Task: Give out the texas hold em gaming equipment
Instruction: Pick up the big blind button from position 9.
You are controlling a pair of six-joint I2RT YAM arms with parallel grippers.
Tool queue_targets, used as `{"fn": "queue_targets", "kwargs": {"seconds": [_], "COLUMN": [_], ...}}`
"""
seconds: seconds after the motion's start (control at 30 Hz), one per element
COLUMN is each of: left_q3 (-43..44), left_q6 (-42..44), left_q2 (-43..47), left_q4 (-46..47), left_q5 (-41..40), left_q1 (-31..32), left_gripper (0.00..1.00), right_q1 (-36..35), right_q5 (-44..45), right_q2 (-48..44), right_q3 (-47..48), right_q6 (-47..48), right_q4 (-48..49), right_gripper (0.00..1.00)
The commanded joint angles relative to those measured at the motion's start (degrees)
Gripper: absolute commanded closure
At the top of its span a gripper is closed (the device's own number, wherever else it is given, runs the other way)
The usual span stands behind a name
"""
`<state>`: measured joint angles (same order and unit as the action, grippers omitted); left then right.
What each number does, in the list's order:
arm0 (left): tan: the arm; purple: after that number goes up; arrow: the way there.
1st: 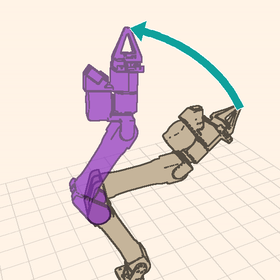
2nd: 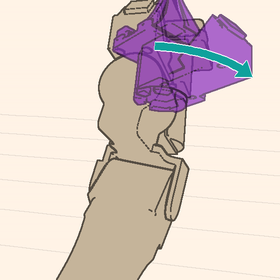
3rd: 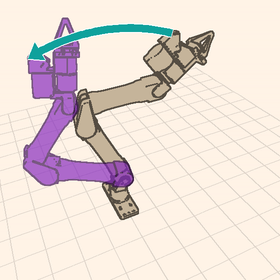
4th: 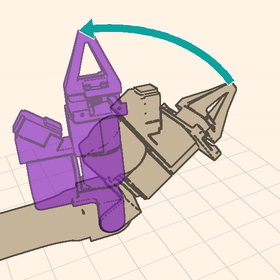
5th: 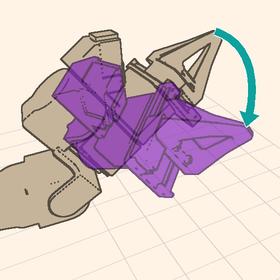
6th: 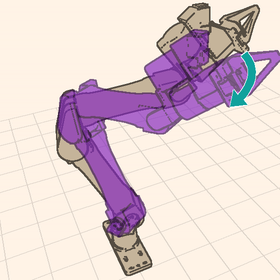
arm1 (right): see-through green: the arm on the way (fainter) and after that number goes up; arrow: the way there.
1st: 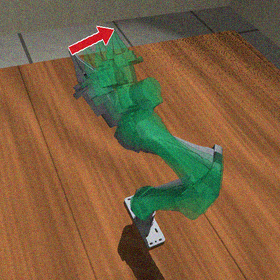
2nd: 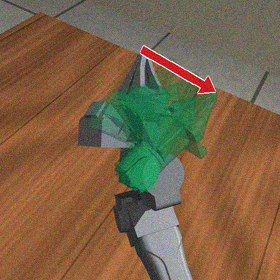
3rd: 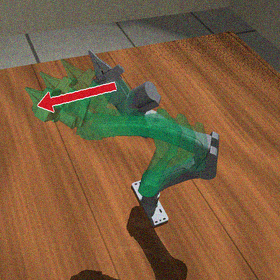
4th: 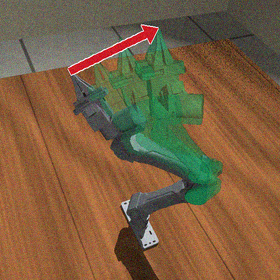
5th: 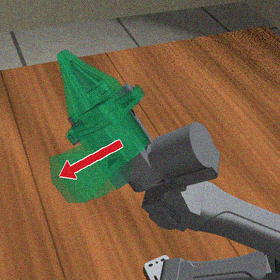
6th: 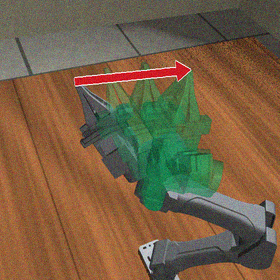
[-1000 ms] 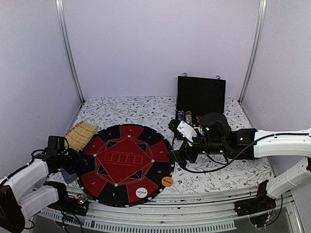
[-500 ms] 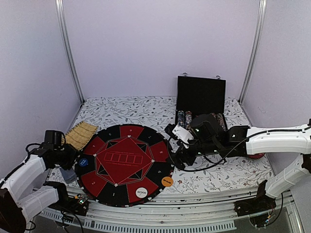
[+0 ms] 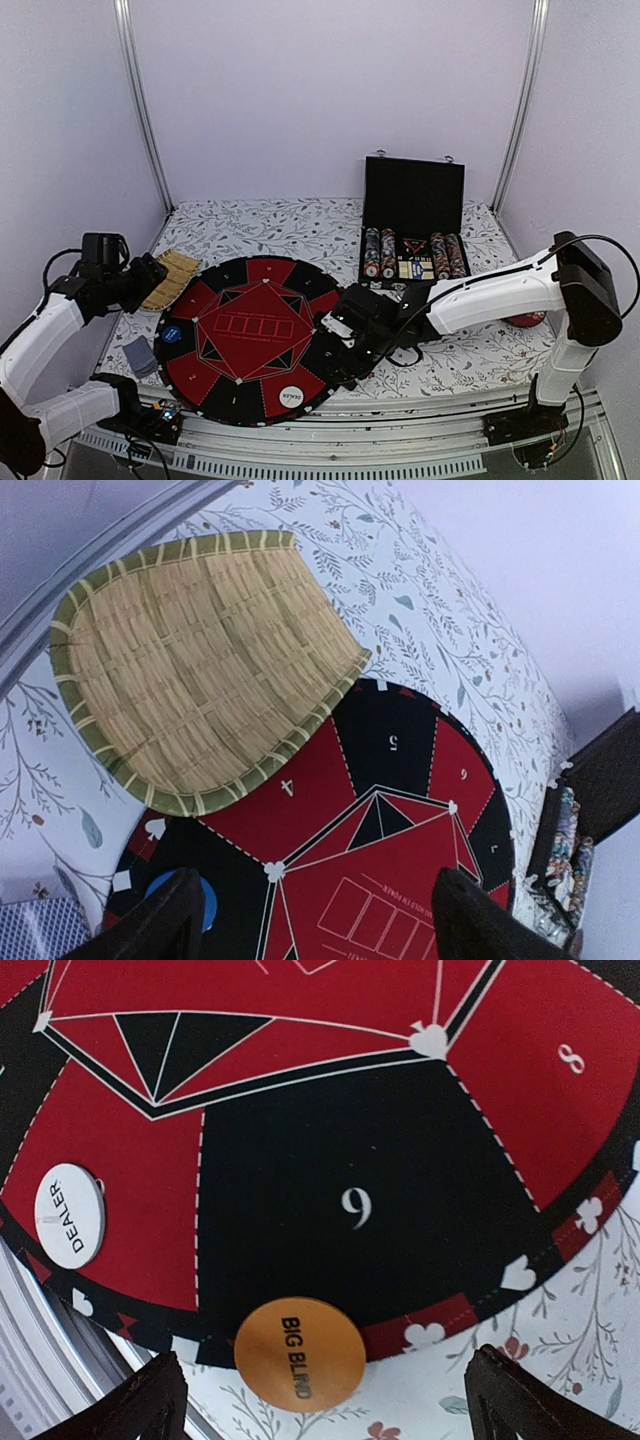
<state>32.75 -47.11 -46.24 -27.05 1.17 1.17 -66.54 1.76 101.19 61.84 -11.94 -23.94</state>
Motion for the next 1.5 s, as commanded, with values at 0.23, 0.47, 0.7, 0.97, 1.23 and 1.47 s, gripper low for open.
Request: {"fn": "queue_targets", "kwargs": {"seconds": [0.23, 0.47, 0.7, 0.97, 1.23, 1.47], "left_q3": [5.3, 5.18, 5.13, 5.22, 5.15, 3.78], "left_q6": [9.78, 12.57, 14.17, 15.34, 15.56, 14.55], "left_q2": [-5.37, -6.44, -5.98, -5.1, -4.18, -4.37], "left_q4": [4.45, 7.01, 8.83, 9.12, 9.63, 10.79], "left_q5": [1.41, 4.28, 6.68, 9.08, 10.07, 11.25], "left_q1": [4.73, 4.8, 4.75, 4.73, 4.67, 4.67], "left_gripper": [0.16, 0.16, 0.14, 0.13, 0.13, 0.13], "right_q1": [-4.64, -4.69, -5.03, -5.34, -1.76, 7.59], "right_q5": [4.03, 2.82, 4.2, 9.05, 9.62, 7.66], "right_q2": [11.04, 11.25, 13.97, 14.14, 11.23, 14.2], "right_q3": [9.8, 9.81, 11.82, 16.61, 20.49, 27.75], "right_q6": [-5.14, -8.51, -10.68, -11.1, -6.97, 1.62], "right_q4": [-10.55, -13.31, -18.11, -21.56, -17.84, -10.36], "right_gripper": [0.17, 0.35, 0.45, 0.64, 0.66, 0.66]}}
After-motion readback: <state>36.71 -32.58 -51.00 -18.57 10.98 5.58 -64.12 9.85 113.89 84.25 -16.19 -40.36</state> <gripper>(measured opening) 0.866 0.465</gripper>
